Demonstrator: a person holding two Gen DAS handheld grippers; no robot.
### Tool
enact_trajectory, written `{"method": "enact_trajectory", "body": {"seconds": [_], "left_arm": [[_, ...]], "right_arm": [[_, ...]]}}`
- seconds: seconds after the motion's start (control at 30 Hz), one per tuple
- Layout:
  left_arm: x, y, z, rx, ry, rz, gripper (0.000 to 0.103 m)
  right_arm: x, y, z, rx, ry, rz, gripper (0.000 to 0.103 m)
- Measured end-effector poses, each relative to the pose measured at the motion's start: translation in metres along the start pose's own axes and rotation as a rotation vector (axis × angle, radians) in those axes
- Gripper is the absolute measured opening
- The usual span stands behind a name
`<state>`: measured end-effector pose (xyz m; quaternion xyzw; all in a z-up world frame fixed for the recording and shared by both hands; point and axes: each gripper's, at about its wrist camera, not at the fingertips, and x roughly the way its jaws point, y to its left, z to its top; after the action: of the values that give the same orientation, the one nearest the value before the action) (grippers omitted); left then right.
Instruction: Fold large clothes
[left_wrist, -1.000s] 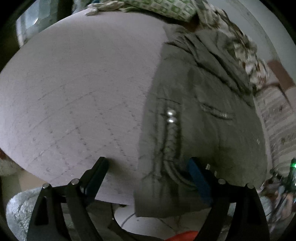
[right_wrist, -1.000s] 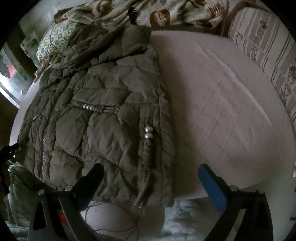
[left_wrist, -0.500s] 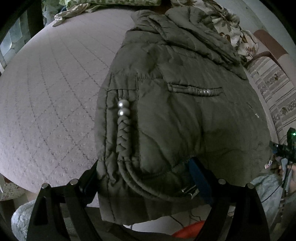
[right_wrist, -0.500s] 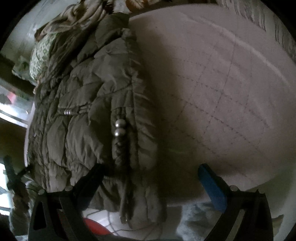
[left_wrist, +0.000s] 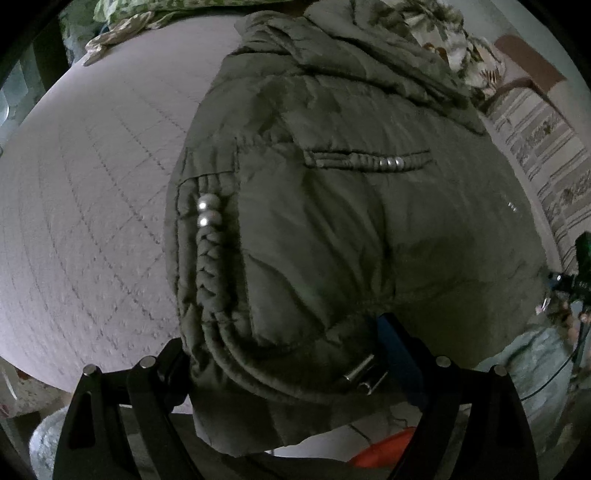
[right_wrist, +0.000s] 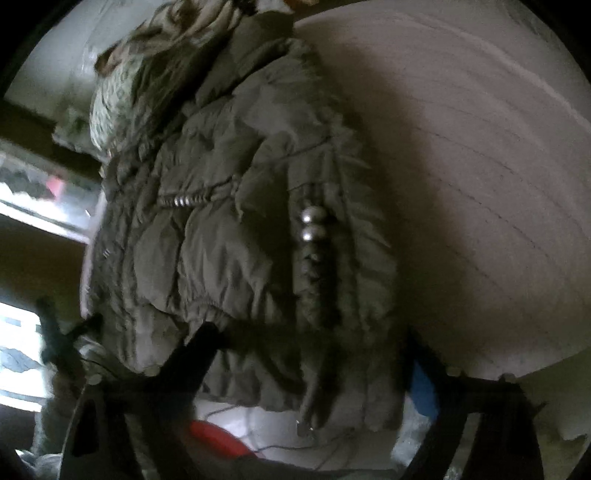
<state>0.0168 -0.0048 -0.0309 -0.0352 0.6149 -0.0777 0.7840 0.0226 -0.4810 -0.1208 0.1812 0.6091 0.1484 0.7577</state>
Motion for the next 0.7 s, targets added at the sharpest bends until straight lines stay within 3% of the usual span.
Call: {"method": "enact_trajectory", "body": {"seconds": [0.23, 0.33, 0.4, 0.47, 0.7], "left_arm": [[0.006, -0.008, 0.0, 0.013, -0.019, 0.04, 0.088], [0.004, -0.012, -0.003, 0.02, -0.038, 0.05, 0.077], [-0.002, -0.012, -0.008, 0.021, -0.052, 0.045, 0.06], [-0.004, -0.016, -0.007, 0.025, -0.059, 0.039, 0.05], [-0.016, -0.025, 0.0, 0.036, -0.101, 0.038, 0.03]], "right_arm": [[0.006, 0.008, 0.001, -0.032, 0.013, -0.056, 0.085], [0.008, 0.013, 0.003, -0.048, 0.001, -0.081, 0.074], [0.006, 0.017, 0.002, -0.058, -0.009, -0.086, 0.065], [0.005, 0.023, 0.002, -0.071, -0.021, -0.092, 0.055], [-0.012, 0.026, -0.003, -0.116, -0.051, -0.127, 0.031]]}}
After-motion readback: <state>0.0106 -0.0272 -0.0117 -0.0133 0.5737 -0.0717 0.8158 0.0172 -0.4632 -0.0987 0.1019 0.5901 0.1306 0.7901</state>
